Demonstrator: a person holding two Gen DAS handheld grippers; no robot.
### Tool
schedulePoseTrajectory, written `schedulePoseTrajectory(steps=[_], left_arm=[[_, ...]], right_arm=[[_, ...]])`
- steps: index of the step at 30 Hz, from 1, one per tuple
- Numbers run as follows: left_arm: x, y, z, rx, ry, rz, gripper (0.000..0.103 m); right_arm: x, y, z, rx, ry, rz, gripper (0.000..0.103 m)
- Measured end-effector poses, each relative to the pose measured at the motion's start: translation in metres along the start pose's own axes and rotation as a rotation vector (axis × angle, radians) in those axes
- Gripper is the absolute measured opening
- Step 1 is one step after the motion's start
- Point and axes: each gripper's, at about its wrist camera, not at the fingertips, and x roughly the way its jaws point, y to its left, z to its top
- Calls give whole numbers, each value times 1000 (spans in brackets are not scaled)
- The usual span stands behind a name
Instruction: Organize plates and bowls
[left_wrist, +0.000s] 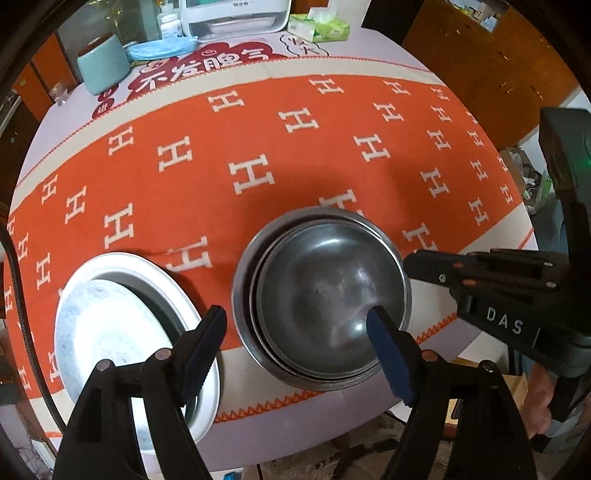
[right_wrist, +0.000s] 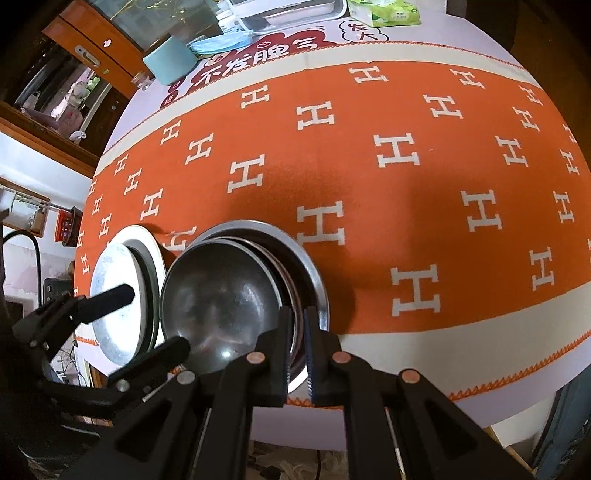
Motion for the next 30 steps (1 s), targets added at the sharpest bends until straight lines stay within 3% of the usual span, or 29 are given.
schedulePoseTrajectory(steps=[12,14,16,18,30], left_arm=[[-14,14,-3,-43,-42,9,77],[-18,16,-4,-45,-59,11,78],[-21,18,-4,-50,-74,8,79],[-24,19,-5,-53,-89,7,81],[-3,37,-14,-98,-70,9,83]], right_arm=[[-15,7,-2,-25,-34,49,8],[-19,9,-3,-36,-46,53,16],[-23,10,-4,-43,-67,49,33],[-27,11,-5,-49,-93,41,37],[-20,8,-13,-118,-128,-58,38]])
